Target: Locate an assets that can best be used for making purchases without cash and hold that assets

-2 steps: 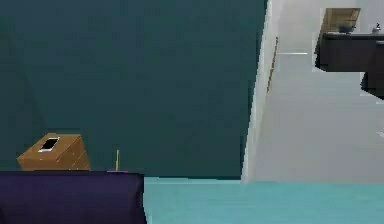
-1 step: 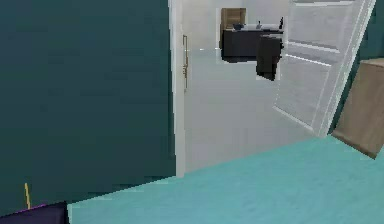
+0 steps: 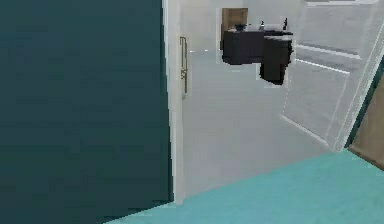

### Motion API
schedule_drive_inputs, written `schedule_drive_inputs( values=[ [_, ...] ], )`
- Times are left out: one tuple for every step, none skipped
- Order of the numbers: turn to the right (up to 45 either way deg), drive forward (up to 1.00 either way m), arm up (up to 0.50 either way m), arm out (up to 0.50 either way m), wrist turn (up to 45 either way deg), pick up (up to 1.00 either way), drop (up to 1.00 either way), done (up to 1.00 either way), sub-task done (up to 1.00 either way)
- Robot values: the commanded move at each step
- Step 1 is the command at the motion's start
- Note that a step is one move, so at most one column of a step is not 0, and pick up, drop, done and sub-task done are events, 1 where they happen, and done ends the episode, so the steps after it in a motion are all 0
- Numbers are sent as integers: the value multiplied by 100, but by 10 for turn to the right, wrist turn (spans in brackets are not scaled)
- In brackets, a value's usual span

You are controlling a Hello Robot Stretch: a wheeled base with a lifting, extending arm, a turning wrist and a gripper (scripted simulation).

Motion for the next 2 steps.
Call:
schedule_drive_inputs(
  values=[
    [450,0,0,0,0,0,0,0,0],
    [150,0,0,0,0,0,0,0,0]
  ],
)
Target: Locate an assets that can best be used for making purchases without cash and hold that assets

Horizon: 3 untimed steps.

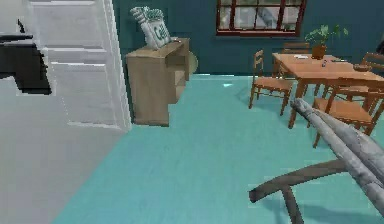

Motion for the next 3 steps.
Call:
schedule_drive_inputs(
  values=[
    [0,100,0,0,0,0,0,0,0],
    [0,55,0,0,0,0,0,0,0],
    [90,0,0,0,0,0,0,0,0]
  ],
)
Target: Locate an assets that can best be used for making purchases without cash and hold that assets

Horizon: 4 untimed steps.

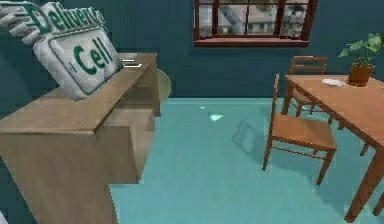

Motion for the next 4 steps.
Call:
schedule_drive_inputs(
  values=[
    [0,100,0,0,0,0,0,0,0],
    [30,0,0,0,0,0,0,0,0],
    [0,75,0,0,0,0,0,0,0],
    [300,0,0,0,0,0,0,0,0]
  ],
)
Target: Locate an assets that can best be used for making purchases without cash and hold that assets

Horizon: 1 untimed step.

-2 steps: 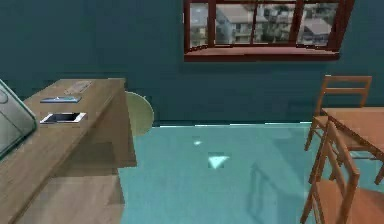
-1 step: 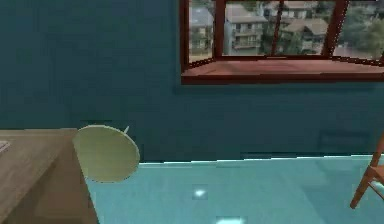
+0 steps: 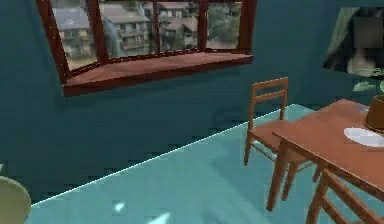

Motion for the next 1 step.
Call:
schedule_drive_inputs(
  values=[
    [0,100,0,0,0,0,0,0,0]
  ],
)
